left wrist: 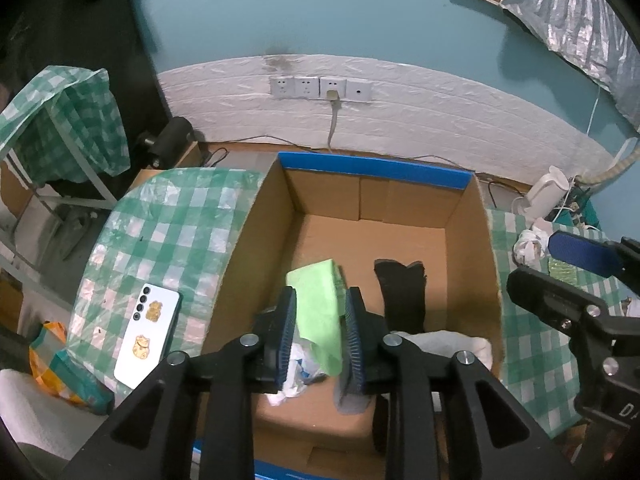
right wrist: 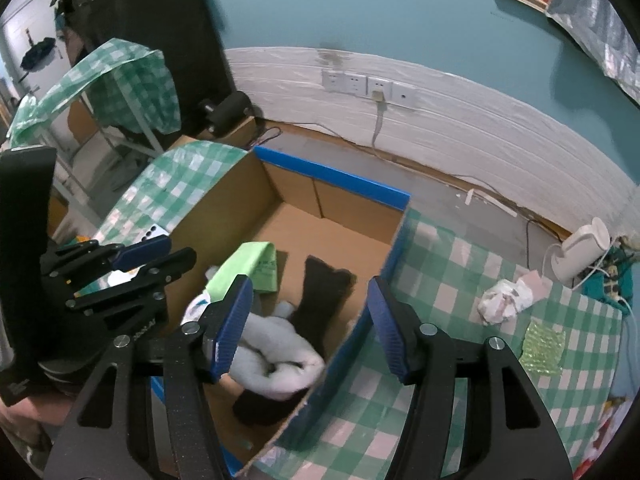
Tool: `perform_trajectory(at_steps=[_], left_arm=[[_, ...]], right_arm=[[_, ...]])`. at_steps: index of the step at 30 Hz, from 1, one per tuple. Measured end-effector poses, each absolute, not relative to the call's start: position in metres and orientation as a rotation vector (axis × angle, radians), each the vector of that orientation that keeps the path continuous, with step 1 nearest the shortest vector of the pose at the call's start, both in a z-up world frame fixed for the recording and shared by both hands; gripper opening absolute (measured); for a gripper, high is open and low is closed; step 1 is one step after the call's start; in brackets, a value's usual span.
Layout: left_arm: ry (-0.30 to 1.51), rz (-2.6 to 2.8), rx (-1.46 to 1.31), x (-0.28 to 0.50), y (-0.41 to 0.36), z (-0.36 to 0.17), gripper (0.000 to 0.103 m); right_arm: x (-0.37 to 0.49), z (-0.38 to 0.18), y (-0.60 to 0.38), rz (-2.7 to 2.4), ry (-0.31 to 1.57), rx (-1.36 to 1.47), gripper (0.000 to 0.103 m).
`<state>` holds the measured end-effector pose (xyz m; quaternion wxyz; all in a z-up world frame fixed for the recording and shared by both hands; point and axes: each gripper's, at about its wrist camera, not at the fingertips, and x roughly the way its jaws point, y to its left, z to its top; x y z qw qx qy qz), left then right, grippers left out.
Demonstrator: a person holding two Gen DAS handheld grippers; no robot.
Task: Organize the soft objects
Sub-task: 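Open the right gripper in the box while the left releases the green cloth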
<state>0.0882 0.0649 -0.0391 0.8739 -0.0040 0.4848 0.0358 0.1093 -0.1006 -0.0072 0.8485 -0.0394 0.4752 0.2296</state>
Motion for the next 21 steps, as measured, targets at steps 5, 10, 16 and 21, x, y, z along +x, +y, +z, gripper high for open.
perform_trajectory(at_steps=[5, 10, 16, 21], left_arm=[[0.99, 0.046, -0.002, 0.089, 0.052, -0.033, 0.026], [0.979, 0.02, 0.006, 0.09, 0.038, -0.029, 0.026], [0.975, -0.01, 0.024, 0.091, 0.02, -0.028, 0.028], [0.97, -0.037, 0.033, 0.09, 0.005, -0.027, 0.039]], right_arm=[[0.109, -0.009, -0.113, 0.46, 1.009, -0.074, 0.06], [0.107, -0.008, -0.128, 0.437, 1.009, -0.061, 0.06], [0.106, -0.008, -0.15, 0.4, 1.015, -0.037, 0.06], [0.104, -0.009, -0.17, 0.366, 1.022, -0.014, 0.06]])
